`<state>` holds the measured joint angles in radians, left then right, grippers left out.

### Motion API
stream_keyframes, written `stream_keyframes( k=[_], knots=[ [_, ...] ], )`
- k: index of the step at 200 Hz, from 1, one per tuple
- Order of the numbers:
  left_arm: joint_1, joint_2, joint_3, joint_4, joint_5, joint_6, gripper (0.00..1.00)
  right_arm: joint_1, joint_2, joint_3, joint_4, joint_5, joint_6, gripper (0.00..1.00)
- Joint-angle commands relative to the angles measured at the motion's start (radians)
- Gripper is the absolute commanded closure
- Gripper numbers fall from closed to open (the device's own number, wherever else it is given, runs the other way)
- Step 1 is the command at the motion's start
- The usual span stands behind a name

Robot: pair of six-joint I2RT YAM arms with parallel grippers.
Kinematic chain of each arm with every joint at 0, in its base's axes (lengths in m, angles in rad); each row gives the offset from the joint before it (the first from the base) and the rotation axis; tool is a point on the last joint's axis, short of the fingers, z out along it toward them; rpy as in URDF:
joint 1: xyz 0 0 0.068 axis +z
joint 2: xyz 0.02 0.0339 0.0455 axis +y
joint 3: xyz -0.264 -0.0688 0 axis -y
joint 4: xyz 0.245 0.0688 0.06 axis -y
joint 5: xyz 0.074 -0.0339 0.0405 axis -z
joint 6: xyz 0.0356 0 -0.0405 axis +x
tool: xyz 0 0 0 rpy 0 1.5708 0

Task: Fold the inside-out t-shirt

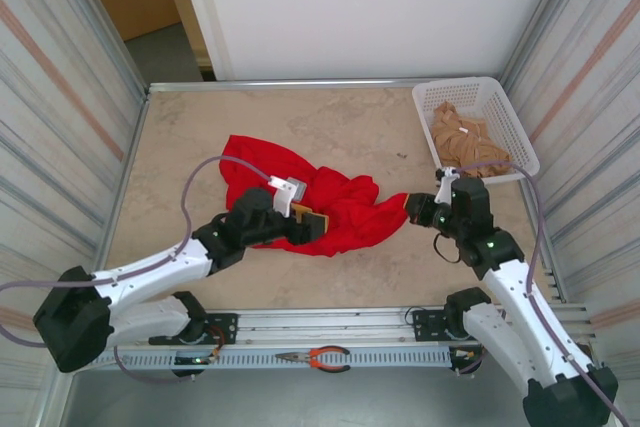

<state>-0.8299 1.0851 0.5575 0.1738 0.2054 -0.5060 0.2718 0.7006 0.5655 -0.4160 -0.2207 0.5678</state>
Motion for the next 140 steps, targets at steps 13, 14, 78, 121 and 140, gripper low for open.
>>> stream_keyframes(
  k=[13,14,78,121,140],
  knots=[
    [0.031,-0.081,-0.004,-0.136,-0.138,-0.027,0.33,-0.024,0.049,-0.039,-0.178,0.134,0.017,0.39],
    [0.033,-0.082,-0.004,-0.141,-0.138,-0.029,0.33,-0.024,0.048,-0.039,-0.177,0.13,0.018,0.39],
    [0.205,-0.086,-0.041,-0.3,-0.118,-0.099,0.32,0.252,-0.039,-0.093,-0.162,0.117,0.212,0.47],
    [0.248,-0.11,-0.048,-0.35,-0.126,-0.108,0.32,0.595,0.057,-0.146,-0.077,0.334,0.388,0.3],
    [0.282,-0.134,-0.031,-0.404,-0.129,-0.11,0.32,0.648,0.157,-0.128,-0.029,0.393,0.403,0.27]
  ],
)
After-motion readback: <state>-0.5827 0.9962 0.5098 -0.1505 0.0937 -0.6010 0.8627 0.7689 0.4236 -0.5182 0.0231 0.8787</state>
